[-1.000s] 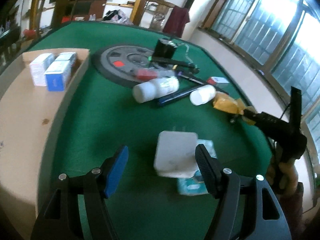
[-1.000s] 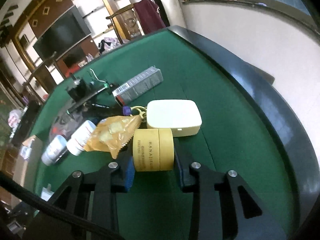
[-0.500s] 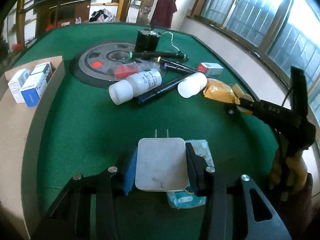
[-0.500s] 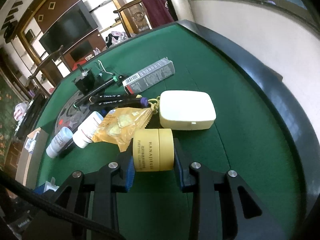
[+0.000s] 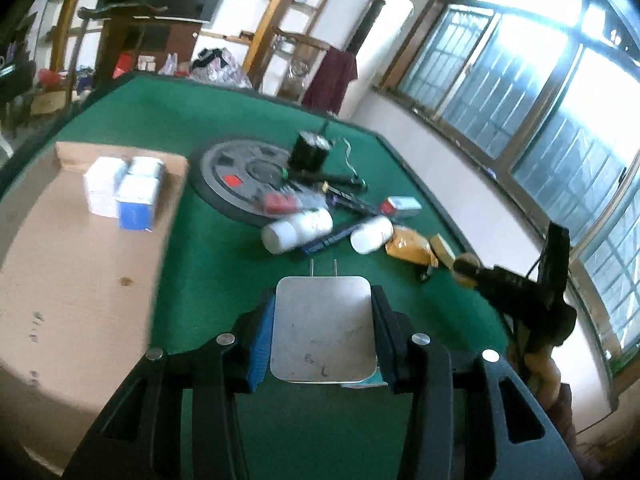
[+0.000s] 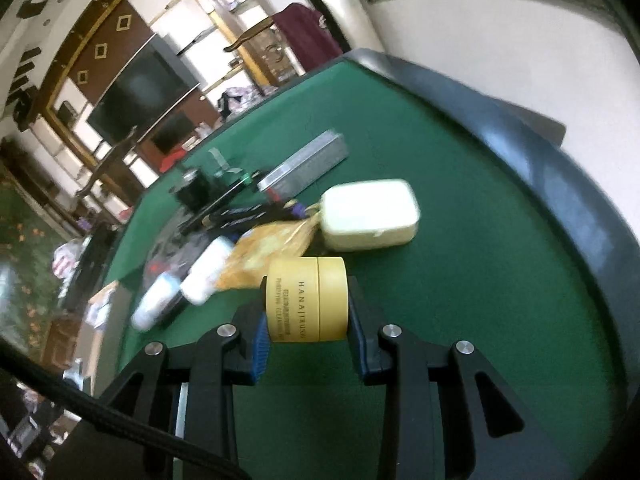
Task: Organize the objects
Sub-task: 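Carry charger and yellow tin into the cardboard box and open both grippers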
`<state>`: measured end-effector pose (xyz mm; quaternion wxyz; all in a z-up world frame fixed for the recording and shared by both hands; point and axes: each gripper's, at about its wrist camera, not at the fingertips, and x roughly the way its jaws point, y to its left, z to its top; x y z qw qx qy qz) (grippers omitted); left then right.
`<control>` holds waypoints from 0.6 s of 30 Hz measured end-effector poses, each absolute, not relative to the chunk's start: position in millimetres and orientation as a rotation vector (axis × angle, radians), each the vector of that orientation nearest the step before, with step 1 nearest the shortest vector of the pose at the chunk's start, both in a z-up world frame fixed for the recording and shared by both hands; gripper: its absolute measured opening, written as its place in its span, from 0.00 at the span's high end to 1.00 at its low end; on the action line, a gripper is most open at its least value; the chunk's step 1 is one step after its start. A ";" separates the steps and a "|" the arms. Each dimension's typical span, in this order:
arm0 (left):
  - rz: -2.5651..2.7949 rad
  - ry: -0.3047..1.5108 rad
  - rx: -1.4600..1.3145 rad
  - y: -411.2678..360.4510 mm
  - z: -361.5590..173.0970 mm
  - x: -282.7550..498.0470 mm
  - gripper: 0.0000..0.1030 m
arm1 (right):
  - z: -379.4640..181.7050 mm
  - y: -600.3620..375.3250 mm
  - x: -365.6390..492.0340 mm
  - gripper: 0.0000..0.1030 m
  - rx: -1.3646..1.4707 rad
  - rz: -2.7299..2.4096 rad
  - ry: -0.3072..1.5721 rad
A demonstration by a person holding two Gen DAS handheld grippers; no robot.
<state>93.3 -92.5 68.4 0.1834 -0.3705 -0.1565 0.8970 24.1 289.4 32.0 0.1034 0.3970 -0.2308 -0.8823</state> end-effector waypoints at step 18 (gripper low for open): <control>2.795 -0.580 -1.157 -287.2 77.9 45.0 0.62 | 73.4 18.3 -12.6 0.71 1.164 -2.071 -0.434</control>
